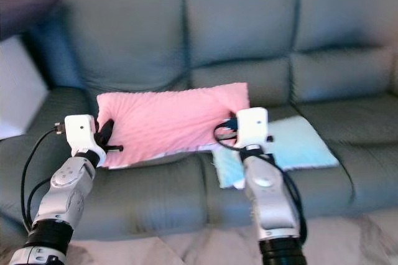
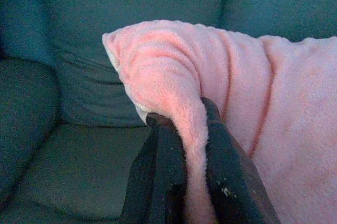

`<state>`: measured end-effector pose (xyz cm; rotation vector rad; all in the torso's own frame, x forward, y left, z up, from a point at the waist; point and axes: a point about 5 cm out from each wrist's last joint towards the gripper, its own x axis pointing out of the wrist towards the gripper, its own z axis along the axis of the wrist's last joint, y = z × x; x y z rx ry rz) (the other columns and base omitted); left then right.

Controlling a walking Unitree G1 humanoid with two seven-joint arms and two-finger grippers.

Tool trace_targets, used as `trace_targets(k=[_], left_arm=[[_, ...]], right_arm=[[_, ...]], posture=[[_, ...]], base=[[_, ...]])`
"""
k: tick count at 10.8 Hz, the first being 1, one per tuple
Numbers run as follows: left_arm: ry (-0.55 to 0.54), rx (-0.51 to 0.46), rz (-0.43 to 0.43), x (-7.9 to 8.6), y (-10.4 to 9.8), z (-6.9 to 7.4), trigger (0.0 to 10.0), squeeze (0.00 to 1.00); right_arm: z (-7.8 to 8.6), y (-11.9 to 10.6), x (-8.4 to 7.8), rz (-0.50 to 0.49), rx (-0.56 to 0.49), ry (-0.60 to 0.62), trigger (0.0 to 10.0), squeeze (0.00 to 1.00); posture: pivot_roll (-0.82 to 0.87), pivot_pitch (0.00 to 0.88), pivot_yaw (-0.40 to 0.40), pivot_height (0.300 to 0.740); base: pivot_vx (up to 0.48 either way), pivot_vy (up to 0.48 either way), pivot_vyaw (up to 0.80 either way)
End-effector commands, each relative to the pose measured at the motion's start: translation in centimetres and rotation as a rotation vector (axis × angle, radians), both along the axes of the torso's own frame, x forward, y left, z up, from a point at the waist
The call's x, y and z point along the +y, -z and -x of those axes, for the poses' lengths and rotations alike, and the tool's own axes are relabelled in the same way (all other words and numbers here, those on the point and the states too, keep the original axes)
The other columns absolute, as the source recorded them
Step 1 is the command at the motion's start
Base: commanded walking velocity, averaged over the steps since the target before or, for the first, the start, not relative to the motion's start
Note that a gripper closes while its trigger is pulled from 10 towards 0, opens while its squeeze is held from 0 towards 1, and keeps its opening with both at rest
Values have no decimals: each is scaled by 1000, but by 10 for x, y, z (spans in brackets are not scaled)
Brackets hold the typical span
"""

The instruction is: Move the pillow to the sofa

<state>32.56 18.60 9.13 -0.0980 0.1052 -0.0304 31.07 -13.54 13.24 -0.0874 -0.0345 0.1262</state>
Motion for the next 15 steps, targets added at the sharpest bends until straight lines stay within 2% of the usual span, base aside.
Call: trace_targets(k=[1,8,14,15], left_arm=[[-23,-10,-23,12,-4,-1,10000,0],[-12,-5,-34,8,-1,1,10000,0],[-14,-58,-52,2,-7,-1,10000,0],[-7,-60,-21,2,-8,-2,10000,0]], right_arm=[[-2,-11,4,-16,-42,-9,10000,0],[-1,-10,4,-20,-45,-6,10000,0],[0,-10,-1,-6,-44,12,10000,0],[0,-10,-2,-2,-45,12,10000,0]], posture=[[-152,0,82,740],[-153,0,84,740],[-159,0,76,740],[-162,0,75,740]], base=[[0,480,0],[0,480,0],[0,0,0],[0,0,0]])
